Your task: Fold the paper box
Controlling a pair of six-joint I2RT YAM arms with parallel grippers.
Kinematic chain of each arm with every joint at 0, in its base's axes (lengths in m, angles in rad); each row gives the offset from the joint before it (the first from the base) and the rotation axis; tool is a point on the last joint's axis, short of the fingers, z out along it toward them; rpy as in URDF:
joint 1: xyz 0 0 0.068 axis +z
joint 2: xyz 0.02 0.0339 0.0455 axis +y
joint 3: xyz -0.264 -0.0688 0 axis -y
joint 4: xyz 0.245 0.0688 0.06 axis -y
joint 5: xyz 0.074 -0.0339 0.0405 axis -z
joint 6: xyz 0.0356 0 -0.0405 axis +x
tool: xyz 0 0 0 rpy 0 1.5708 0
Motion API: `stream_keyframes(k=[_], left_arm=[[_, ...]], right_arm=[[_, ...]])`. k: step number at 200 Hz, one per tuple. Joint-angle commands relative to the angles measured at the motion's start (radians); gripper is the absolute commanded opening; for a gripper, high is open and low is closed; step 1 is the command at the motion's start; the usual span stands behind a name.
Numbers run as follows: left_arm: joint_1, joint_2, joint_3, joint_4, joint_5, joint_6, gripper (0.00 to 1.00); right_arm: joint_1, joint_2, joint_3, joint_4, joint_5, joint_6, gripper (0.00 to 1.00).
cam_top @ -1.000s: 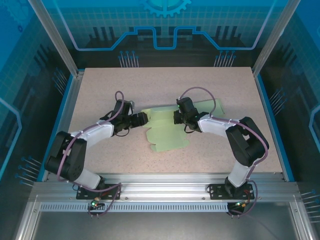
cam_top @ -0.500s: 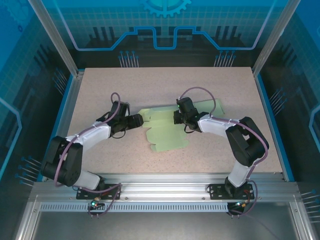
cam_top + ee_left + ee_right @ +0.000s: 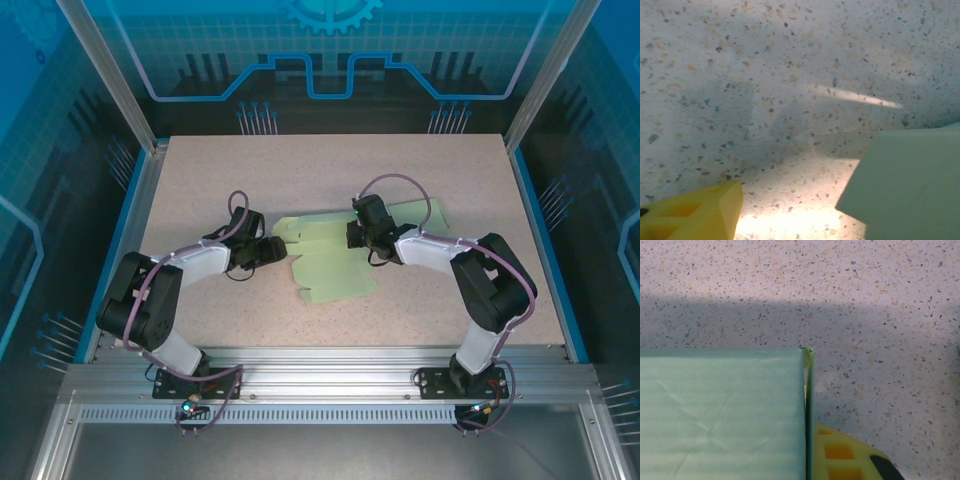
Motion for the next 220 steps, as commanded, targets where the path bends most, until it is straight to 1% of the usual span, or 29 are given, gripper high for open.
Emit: stream_keyframes(k=[1, 23, 33, 74, 105, 123, 166, 187, 205, 220], left_arm=[[0.003, -0.014, -0.021, 0.029, 0.054, -0.035, 0.62], [0.003, -0.029, -0.038, 0.031, 0.045, -0.035, 0.62], [0.003, -0.029, -0.047, 0.049, 0.058, -0.038, 0.61], [-0.001, -0.027, -0.092, 0.234, 0.175, -0.097, 0.57], [-0.023, -0.017, -0.089, 0.325, 0.196, -0.129, 0.56], [-0.044, -0.003, -0.079, 0.348, 0.195, -0.135, 0.56], [-0.068, 0.088, -0.068, 0.411, 0.176, -0.166, 0.45], [-0.068, 0.126, -0.082, 0.473, 0.197, -0.208, 0.38], [-0.069, 0.142, -0.093, 0.525, 0.218, -0.237, 0.37], [-0.068, 0.128, -0.11, 0.538, 0.214, -0.248, 0.38]], right_arm=[[0.021, 0.017, 0.009, -0.01, -0.003, 0.013, 0.03], [0.021, 0.014, 0.007, -0.006, -0.002, 0.013, 0.03], [0.022, 0.014, 0.007, -0.006, -0.003, 0.012, 0.04], [0.023, 0.018, 0.008, -0.004, -0.004, 0.014, 0.03], [0.026, 0.022, 0.009, 0.0, -0.01, 0.014, 0.03], [0.029, 0.021, 0.008, 0.0, -0.01, 0.015, 0.03], [0.037, 0.023, 0.008, 0.0, -0.01, 0.019, 0.03], [0.039, 0.027, 0.005, 0.0, -0.011, 0.022, 0.03], [0.039, 0.031, 0.006, -0.001, -0.01, 0.023, 0.03], [0.039, 0.035, 0.006, -0.003, -0.005, 0.026, 0.03]])
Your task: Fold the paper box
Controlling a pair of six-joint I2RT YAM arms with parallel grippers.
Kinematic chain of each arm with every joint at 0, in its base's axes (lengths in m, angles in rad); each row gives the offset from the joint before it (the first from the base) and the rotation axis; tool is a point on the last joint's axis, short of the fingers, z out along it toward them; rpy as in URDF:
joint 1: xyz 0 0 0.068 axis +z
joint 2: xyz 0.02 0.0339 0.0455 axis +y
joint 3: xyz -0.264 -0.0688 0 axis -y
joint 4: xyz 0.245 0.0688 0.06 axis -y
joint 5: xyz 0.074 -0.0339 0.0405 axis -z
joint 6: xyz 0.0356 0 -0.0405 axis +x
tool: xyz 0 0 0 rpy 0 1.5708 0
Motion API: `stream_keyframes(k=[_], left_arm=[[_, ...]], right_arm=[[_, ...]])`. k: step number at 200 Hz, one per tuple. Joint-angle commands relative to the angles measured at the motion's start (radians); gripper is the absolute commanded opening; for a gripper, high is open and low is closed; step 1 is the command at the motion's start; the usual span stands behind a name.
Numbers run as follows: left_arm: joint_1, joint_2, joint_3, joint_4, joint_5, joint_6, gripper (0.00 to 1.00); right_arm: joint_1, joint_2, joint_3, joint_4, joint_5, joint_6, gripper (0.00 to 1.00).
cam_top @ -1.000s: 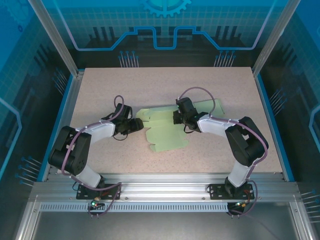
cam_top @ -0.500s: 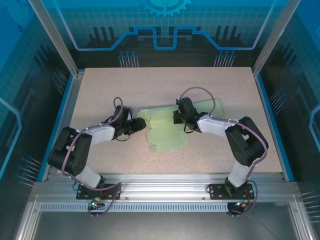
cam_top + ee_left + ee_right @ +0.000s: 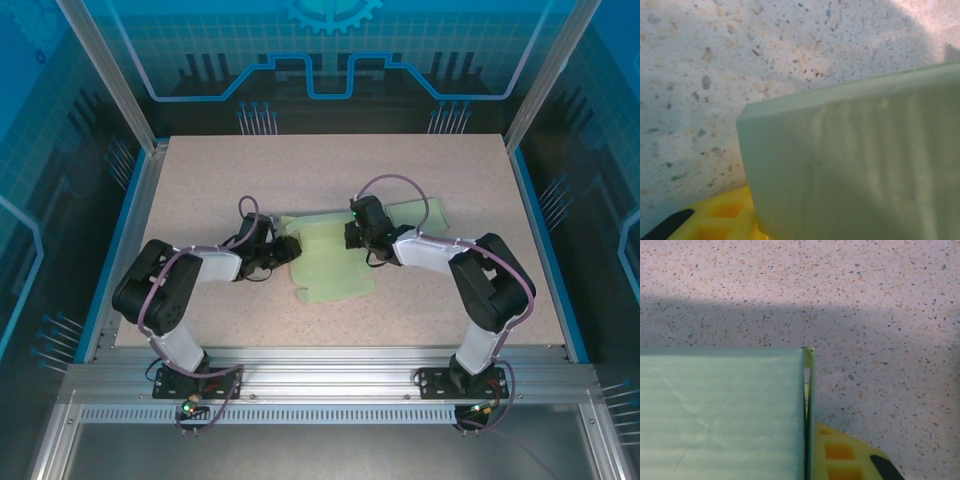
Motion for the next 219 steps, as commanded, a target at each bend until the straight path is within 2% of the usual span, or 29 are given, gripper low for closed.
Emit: stream_keyframes(k=[1, 24, 62, 96, 129, 173, 219], left_arm=[[-0.006, 0.004, -0.024, 0.097, 0.037, -0.048, 0.38], [-0.001, -0.073, -0.053, 0.032, 0.002, -0.029, 0.43], [0.003, -0.316, -0.118, -0.152, -0.05, 0.043, 0.56], [0.003, -0.552, -0.128, -0.334, -0.087, 0.087, 0.58], [0.004, -0.709, -0.087, -0.453, -0.208, 0.14, 0.58], [0.062, -0.7, -0.014, -0.477, -0.302, 0.21, 0.57], [0.11, -0.523, 0.017, -0.347, -0.293, 0.228, 0.47]], right_arm=[[0.025, 0.029, 0.006, -0.016, -0.024, 0.023, 0.03], [0.024, 0.026, 0.007, -0.022, -0.019, 0.023, 0.03], [0.024, 0.024, 0.018, -0.036, -0.011, 0.02, 0.03], [0.024, 0.017, 0.017, -0.042, -0.011, 0.022, 0.03], [0.024, 0.008, 0.018, -0.045, -0.015, 0.02, 0.03], [0.026, 0.01, 0.014, -0.039, -0.029, 0.019, 0.03], [0.024, 0.017, 0.008, -0.031, -0.039, 0.016, 0.03]])
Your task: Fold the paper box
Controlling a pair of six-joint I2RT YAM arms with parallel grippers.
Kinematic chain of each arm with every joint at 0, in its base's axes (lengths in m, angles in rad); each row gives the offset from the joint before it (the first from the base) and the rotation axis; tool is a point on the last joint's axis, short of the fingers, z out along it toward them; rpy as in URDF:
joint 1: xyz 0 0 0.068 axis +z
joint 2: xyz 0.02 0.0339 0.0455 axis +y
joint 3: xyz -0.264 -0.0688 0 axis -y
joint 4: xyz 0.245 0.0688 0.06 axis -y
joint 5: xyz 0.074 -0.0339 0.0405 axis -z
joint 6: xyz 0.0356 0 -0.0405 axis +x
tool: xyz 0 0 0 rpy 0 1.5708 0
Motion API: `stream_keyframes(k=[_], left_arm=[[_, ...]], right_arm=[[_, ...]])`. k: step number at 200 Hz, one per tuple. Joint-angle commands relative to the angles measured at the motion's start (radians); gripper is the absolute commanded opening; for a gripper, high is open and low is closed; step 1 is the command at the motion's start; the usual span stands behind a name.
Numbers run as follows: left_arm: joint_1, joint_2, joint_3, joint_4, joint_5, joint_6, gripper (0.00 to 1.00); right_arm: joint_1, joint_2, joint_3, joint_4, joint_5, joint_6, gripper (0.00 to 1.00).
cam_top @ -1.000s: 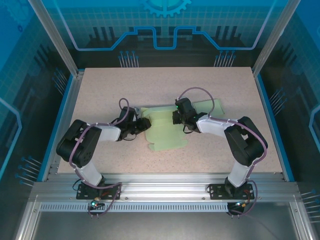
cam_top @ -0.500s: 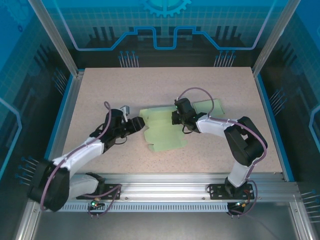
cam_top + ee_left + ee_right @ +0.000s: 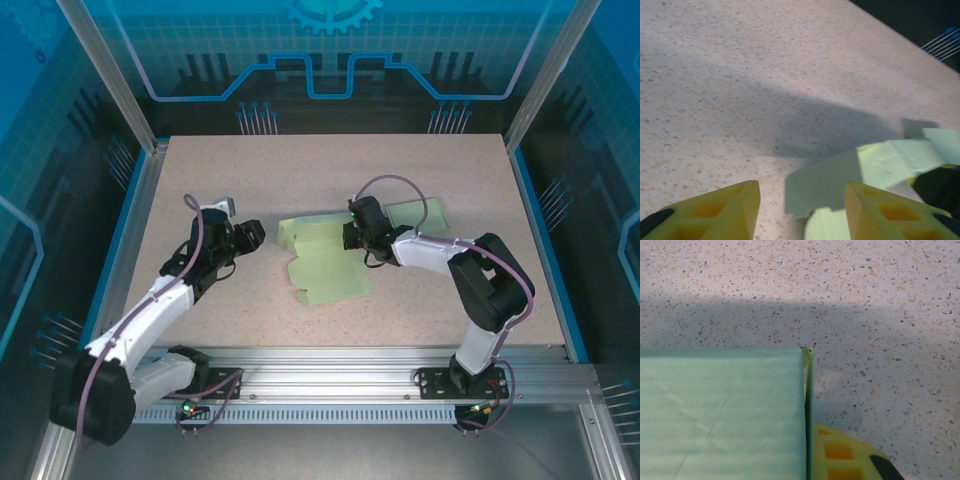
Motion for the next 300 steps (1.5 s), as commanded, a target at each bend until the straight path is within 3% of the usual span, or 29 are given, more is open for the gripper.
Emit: stream_keyframes(k=[1, 45, 88, 164, 199, 257, 300], left_arm=[[0.011, 0.093, 0.042, 0.063, -0.019, 0.038, 0.47], [0.01, 0.305, 0.079, 0.182, 0.082, 0.043, 0.4], [-0.013, 0.395, 0.054, 0.307, 0.186, -0.008, 0.36], [-0.12, 0.451, 0.013, 0.403, 0.166, -0.032, 0.34], [-0.128, 0.455, 0.007, 0.426, 0.143, 0.083, 0.37], [-0.126, 0.402, 0.018, 0.315, 0.068, 0.238, 0.42], [-0.126, 0.437, -0.033, 0.381, 0.083, 0.196, 0.43]], right_arm=[[0.016, 0.015, 0.004, -0.028, -0.02, -0.001, 0.03], [0.017, 0.029, 0.016, -0.033, -0.026, 0.0, 0.03], [0.017, 0.046, 0.034, -0.051, -0.024, 0.01, 0.03], [0.041, 0.047, 0.065, -0.114, 0.033, -0.001, 0.03], [0.048, 0.05, 0.072, -0.124, 0.036, -0.006, 0.03], [0.055, 0.035, 0.062, -0.127, 0.049, -0.041, 0.03], [0.128, 0.05, -0.011, -0.009, 0.249, -0.169, 0.04]])
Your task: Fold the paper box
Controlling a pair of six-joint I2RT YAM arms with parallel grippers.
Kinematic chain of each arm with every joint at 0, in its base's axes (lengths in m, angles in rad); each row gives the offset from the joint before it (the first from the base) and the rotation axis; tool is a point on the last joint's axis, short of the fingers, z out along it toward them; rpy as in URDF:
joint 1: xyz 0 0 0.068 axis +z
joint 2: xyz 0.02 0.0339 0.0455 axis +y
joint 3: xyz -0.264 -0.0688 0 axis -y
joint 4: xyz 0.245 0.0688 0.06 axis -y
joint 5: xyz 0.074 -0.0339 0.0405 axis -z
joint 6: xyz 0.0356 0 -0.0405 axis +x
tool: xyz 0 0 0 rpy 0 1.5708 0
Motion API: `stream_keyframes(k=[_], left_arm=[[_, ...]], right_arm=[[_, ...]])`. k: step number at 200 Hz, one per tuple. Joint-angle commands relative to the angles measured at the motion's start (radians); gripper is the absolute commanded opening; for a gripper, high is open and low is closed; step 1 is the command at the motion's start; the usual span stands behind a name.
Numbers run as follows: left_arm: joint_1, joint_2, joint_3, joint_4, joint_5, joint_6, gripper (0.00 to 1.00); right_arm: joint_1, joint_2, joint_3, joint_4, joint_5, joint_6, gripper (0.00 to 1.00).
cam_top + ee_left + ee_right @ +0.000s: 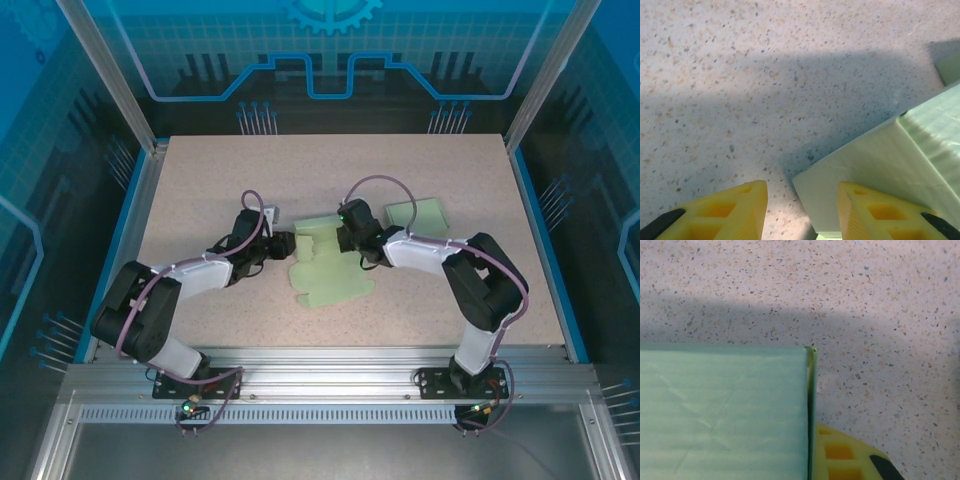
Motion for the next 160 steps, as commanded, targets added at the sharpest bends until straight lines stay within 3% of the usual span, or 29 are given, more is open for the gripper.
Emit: stream_keyframes(k=[1, 50, 96, 160], left_arm=[[-0.007, 0.011, -0.028, 0.038, -0.001, 0.009, 0.42], [-0.007, 0.02, -0.072, 0.105, 0.032, -0.012, 0.43], [-0.025, 0.015, -0.113, 0.129, 0.051, -0.006, 0.47], [-0.109, 0.032, -0.111, 0.127, -0.016, 0.033, 0.52]], right_arm=[[0.054, 0.026, -0.046, 0.04, 0.094, -0.084, 0.04], [0.093, 0.073, -0.035, 0.063, 0.193, -0.073, 0.03], [0.098, 0.061, -0.085, 0.12, 0.208, -0.048, 0.02], [0.097, 0.063, -0.075, 0.099, 0.204, -0.048, 0.02]])
